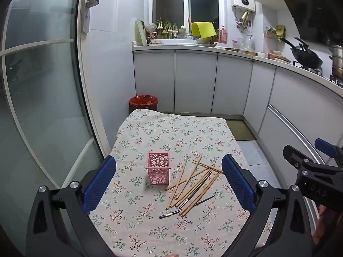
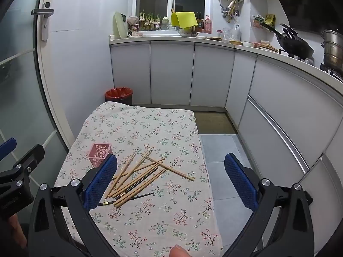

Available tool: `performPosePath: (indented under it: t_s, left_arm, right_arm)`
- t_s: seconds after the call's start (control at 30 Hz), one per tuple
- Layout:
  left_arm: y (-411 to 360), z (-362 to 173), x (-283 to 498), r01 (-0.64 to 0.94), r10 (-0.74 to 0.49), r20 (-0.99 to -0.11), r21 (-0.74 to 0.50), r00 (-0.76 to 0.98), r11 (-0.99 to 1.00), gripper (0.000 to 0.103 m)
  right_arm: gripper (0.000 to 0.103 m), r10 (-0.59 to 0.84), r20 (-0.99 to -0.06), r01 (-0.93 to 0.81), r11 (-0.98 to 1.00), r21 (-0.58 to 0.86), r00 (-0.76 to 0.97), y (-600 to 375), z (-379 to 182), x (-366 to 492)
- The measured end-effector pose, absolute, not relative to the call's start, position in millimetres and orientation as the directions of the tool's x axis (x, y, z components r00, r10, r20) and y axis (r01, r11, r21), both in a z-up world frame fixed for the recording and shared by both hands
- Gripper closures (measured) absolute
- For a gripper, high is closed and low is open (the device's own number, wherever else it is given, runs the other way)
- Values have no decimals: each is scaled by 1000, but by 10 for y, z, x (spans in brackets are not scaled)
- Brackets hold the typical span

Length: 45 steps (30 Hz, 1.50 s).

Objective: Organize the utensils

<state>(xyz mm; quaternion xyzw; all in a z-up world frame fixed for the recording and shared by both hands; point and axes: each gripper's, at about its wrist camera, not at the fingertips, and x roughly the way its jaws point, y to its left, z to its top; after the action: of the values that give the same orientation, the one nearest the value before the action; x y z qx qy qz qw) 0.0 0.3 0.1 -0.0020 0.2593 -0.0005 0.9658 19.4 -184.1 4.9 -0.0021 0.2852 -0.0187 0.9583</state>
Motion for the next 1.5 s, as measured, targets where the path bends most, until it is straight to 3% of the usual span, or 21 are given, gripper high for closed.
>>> performPosePath:
  t_s: [1.5]
  left_arm:
    - [93,82,19,-23,25,-478,9,878,1000,7]
  right_arm:
    - [7,-42,-530,46,999,-6,847,-1858,95,175]
